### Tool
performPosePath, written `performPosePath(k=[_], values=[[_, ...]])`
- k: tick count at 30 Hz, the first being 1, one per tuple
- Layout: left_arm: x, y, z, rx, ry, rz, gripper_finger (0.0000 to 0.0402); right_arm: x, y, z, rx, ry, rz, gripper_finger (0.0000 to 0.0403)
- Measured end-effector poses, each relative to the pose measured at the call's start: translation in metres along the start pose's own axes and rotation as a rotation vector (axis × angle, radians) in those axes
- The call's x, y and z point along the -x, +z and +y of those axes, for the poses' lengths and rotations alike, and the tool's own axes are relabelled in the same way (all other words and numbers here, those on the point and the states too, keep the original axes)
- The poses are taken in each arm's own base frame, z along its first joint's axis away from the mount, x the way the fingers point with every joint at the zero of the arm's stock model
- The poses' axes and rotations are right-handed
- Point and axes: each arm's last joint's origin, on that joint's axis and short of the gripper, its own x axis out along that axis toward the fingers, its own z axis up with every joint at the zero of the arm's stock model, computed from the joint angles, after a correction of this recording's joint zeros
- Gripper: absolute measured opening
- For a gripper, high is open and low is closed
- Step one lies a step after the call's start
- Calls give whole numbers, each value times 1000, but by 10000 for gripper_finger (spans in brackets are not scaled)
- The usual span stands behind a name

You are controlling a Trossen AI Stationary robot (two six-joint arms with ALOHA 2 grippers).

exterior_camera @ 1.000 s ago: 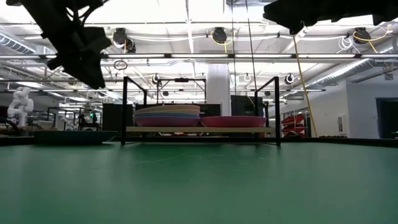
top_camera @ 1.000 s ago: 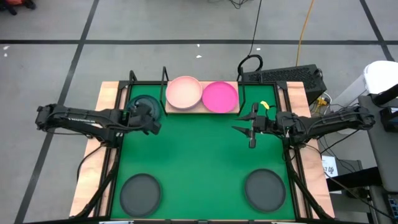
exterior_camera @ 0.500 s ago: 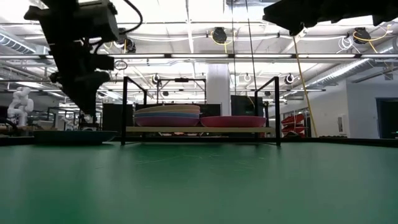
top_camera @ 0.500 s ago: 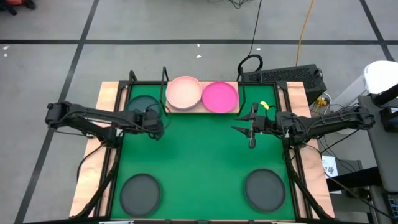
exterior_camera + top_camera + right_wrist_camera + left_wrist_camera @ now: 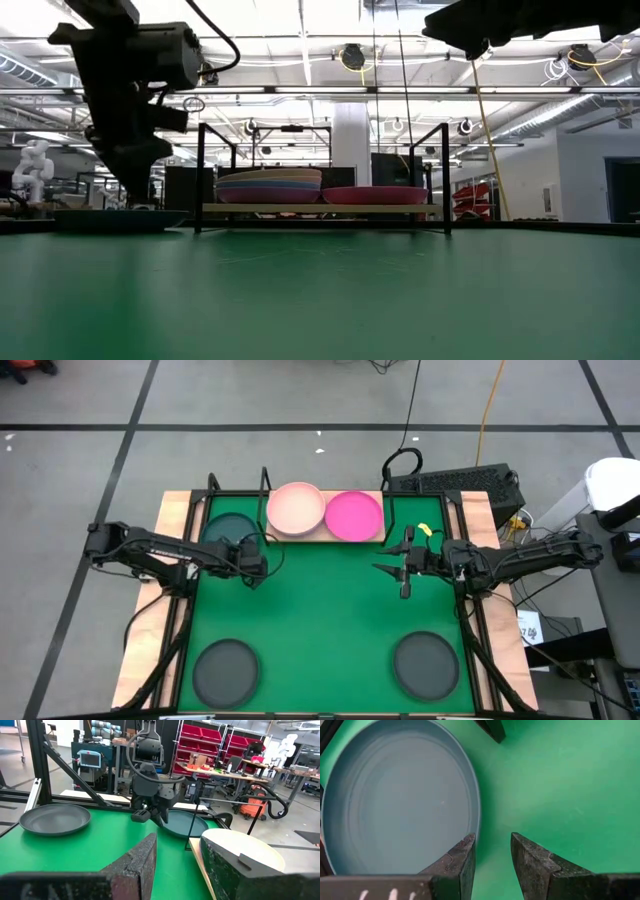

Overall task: Place and stack plates onto a shelf
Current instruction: Stack the dark green plate on top of the pink plate on the shelf

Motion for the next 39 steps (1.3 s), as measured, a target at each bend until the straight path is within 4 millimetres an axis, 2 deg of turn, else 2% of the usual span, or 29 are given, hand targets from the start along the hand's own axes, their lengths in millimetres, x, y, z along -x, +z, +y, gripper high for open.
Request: performPosePath(k=[17, 25, 30, 33, 39], values=[[-10, 7, 8, 10, -24, 14, 129, 0, 0, 0, -3, 1, 5, 134], [-37, -15, 19, 69, 16, 85, 129, 0, -1, 0, -2, 1, 6, 134], [-44, -24, 24, 115, 38, 104, 127, 0, -1, 0, -2, 0, 6, 134], [-45, -25, 23, 104, 35, 105, 103, 0, -1, 0, -2, 0, 6, 134], [-43, -20, 20, 87, 21, 78, 25, 0, -1, 0, -13, -1, 7, 134]])
